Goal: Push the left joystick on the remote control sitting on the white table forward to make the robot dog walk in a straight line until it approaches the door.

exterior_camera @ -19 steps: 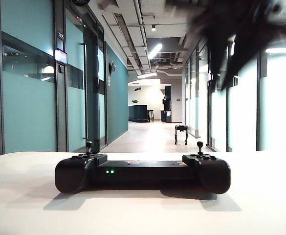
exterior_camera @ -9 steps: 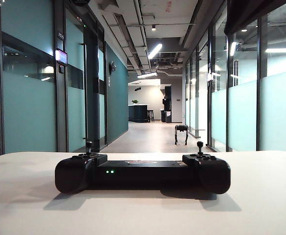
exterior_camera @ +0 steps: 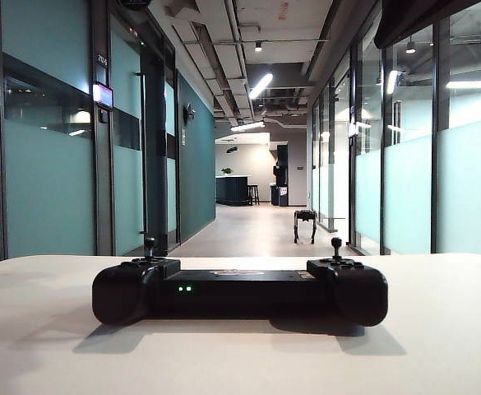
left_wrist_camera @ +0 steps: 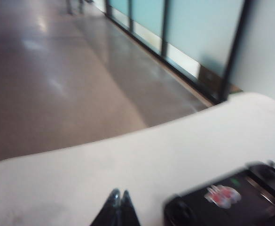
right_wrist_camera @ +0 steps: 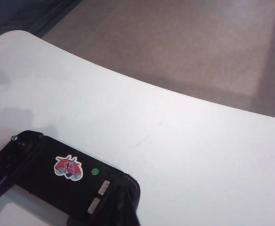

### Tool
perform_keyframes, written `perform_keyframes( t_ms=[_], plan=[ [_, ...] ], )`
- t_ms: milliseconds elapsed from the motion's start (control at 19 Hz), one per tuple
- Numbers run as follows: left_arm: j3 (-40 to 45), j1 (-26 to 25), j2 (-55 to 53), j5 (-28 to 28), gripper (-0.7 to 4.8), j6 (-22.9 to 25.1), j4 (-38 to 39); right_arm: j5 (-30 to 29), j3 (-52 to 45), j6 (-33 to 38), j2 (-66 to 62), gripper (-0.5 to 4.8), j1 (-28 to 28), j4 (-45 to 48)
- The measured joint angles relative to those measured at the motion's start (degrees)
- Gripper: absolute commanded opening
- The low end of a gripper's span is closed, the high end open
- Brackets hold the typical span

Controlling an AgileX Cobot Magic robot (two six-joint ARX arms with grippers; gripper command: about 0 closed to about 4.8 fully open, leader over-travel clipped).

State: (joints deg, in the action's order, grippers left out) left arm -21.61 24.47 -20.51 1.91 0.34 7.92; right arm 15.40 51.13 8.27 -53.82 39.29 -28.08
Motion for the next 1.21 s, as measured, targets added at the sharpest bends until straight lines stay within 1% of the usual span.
perform_keyframes(
  t_ms=[105,158,369,527,632,948,1053,1211],
  plan=[
    [3.04,0.0,0.42,-0.57,-0.05,0.0,-4.79,0.0,0.0,0.0,-0.02,-0.01,0.0,-0.02],
    [3.63,0.0,0.44,-0.59,-0.05,0.0,-5.75,0.0,0.0,0.0,0.0,-0.01,0.0,0.0],
    [3.63,0.0,0.55,-0.63,-0.05,0.11,-7.34,0.0,0.0,0.0,-0.02,-0.01,0.0,-0.02],
    [4.83,-0.31,2.99,-0.63,-0.05,1.14,-8.13,0.0,0.0,0.0,-0.02,-0.01,0.02,0.0],
    [7.04,-3.15,5.77,-0.59,-0.05,1.18,-8.17,0.0,0.0,0.0,0.0,-0.01,0.0,-0.02],
    [13.0,-15.45,16.17,-0.66,-0.05,1.14,-8.17,-0.02,0.0,0.0,-0.02,-0.01,0.02,-0.02],
    [14.62,-18.18,18.78,-0.66,-0.05,1.14,-8.09,-0.02,0.0,0.0,-0.02,-0.01,0.0,0.0],
    [16.17,-19.28,20.31,-0.68,-0.05,1.14,-8.37,-0.02,0.0,0.0,0.0,-0.01,0.0,0.04]
  ],
)
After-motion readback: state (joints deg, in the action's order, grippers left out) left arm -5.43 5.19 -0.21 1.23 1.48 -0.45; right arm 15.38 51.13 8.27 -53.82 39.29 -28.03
